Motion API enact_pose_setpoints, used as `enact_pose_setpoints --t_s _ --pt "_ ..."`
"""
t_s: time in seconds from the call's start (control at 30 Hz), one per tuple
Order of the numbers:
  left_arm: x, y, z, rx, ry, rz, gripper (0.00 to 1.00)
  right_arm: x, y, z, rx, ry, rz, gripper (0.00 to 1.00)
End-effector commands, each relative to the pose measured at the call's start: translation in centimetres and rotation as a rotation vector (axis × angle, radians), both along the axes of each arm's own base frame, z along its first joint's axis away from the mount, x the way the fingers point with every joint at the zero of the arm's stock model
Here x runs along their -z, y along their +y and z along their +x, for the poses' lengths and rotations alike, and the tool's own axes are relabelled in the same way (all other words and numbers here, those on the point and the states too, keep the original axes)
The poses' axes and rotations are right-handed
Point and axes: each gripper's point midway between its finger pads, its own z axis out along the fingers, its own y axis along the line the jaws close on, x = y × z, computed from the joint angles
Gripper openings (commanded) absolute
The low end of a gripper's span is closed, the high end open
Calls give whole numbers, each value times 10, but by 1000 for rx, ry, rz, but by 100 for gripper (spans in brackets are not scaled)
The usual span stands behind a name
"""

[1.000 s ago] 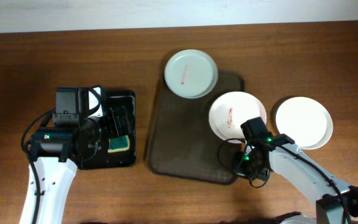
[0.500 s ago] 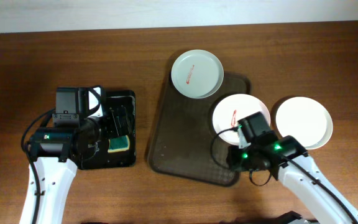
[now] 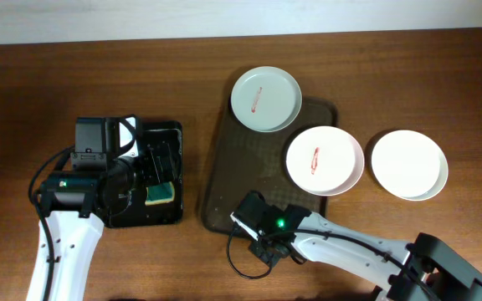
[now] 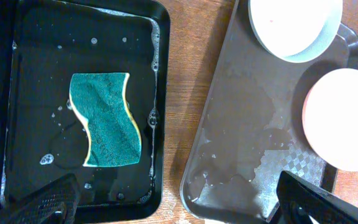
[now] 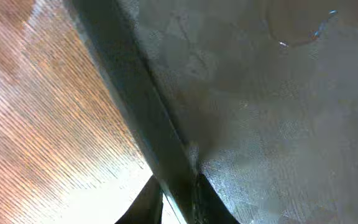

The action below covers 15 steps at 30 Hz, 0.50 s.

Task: Clean dirty plates on tray and stack at the side

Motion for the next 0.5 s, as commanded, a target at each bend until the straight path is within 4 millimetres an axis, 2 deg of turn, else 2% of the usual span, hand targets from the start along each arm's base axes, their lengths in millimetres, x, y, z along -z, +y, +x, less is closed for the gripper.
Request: enact_pose_setpoints --t_s 0.0,0.1,0.17,0.2,0.27,0.3,0.33,0.37,0.4,0.47 --pt "-7 0 2 16 -25 2 100 5 1 -28 26 150 25 13" --pt "-7 0 2 16 -25 2 99 4 -1 -41 38 219 22 13" --pt "-7 0 2 16 -25 2 100 2 2 -42 21 207 22 30" --pt "-7 0 2 16 -25 2 100 -10 10 -30 22 156 47 35" --pt "-7 0 2 16 -25 2 100 -38 27 -15 64 113 119 36" --pt "-7 0 2 16 -25 2 100 -69 34 2 189 96 178 36" --pt "-7 0 2 16 -25 2 100 -97 33 18 368 106 224 35" --pt "-7 0 2 16 -25 2 100 -115 23 30 513 114 247 35" --pt "-7 0 2 16 -25 2 99 -124 4 38 693 141 254 35" --pt "-7 0 2 16 -25 2 100 -122 -35 42 937 186 189 35"
